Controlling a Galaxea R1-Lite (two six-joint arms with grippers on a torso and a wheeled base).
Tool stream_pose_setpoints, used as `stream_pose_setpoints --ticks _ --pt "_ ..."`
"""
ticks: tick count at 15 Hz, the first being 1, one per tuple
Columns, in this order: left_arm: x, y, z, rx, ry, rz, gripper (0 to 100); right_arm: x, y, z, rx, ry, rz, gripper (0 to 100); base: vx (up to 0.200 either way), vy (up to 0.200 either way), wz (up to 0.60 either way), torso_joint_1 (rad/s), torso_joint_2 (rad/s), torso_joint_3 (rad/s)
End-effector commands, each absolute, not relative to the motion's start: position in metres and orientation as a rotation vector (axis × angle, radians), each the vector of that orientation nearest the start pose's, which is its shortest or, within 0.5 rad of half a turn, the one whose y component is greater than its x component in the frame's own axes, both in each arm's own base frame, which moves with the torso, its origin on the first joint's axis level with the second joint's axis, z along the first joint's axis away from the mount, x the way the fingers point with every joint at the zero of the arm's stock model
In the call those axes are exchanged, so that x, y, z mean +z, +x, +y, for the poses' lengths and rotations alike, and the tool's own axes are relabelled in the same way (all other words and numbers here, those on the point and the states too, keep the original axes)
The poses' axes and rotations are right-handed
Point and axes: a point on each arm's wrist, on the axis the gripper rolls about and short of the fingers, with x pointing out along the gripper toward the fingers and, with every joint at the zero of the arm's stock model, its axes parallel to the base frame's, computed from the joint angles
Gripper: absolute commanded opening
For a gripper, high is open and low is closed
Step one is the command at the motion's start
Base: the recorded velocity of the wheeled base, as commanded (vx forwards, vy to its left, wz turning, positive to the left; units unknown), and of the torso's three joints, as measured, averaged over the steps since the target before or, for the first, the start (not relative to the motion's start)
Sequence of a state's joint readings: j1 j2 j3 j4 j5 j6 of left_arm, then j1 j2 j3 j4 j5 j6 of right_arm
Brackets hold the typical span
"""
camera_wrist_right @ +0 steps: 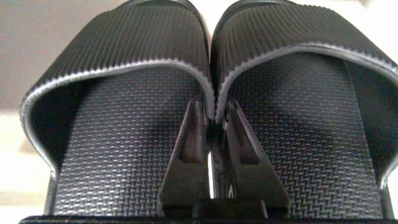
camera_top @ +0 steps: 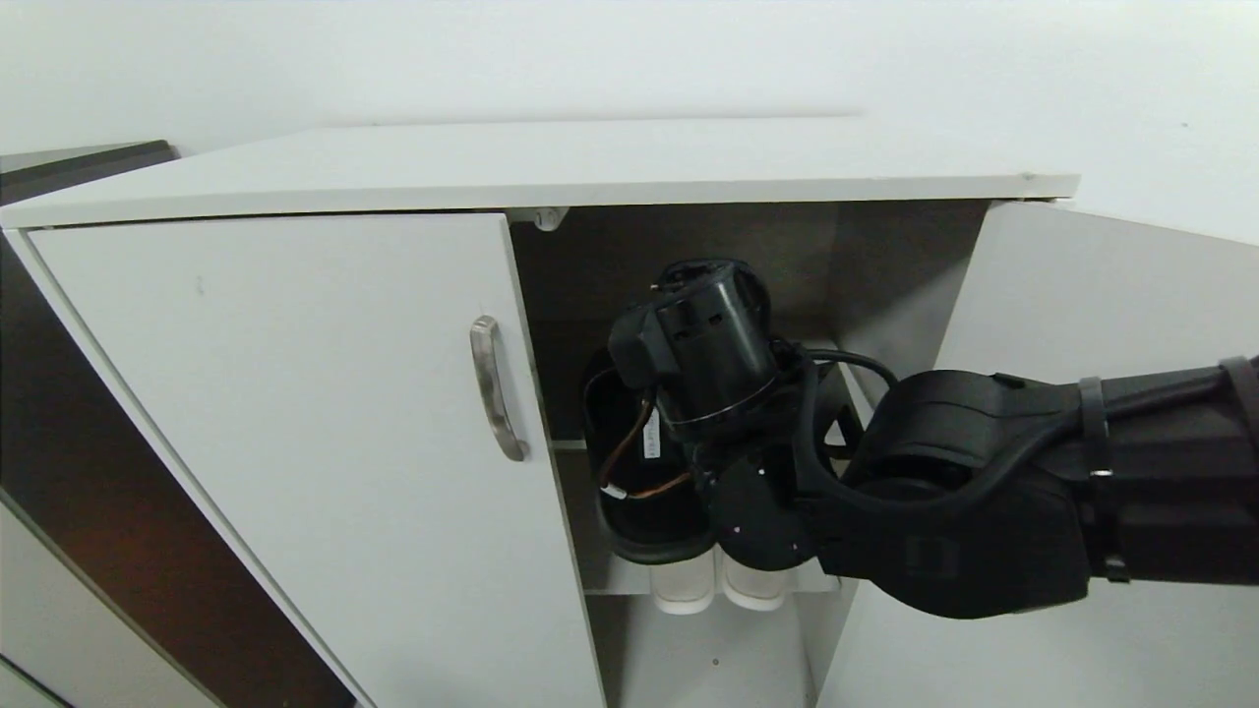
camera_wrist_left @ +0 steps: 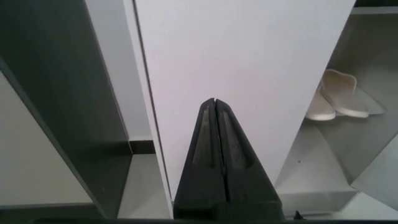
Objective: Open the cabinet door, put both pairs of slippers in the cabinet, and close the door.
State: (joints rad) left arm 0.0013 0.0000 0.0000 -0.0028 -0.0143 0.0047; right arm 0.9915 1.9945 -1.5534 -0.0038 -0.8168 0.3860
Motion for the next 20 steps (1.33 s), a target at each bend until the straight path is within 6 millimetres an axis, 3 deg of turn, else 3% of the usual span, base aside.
stream_pose_setpoints --ticks 1,8,20 --pt "0.076 -0.023 0.000 -0.012 0.003 -0.003 0 0.223 0.243 0.326 0.096 0.040 0.298 0 0.000 0.000 0.00 0.000 0.00 0.000" --pt "0.076 -0.023 0.000 -0.012 0.000 -0.003 0 0.224 0.287 0.325 0.035 0.043 0.270 0 0.000 0.000 0.00 0.000 0.00 0.000" --pt "0.076 -0.023 0.000 -0.008 -0.002 -0.003 0 0.219 0.323 0.330 0.002 0.049 0.241 0 0.000 0.000 0.00 0.000 0.00 0.000"
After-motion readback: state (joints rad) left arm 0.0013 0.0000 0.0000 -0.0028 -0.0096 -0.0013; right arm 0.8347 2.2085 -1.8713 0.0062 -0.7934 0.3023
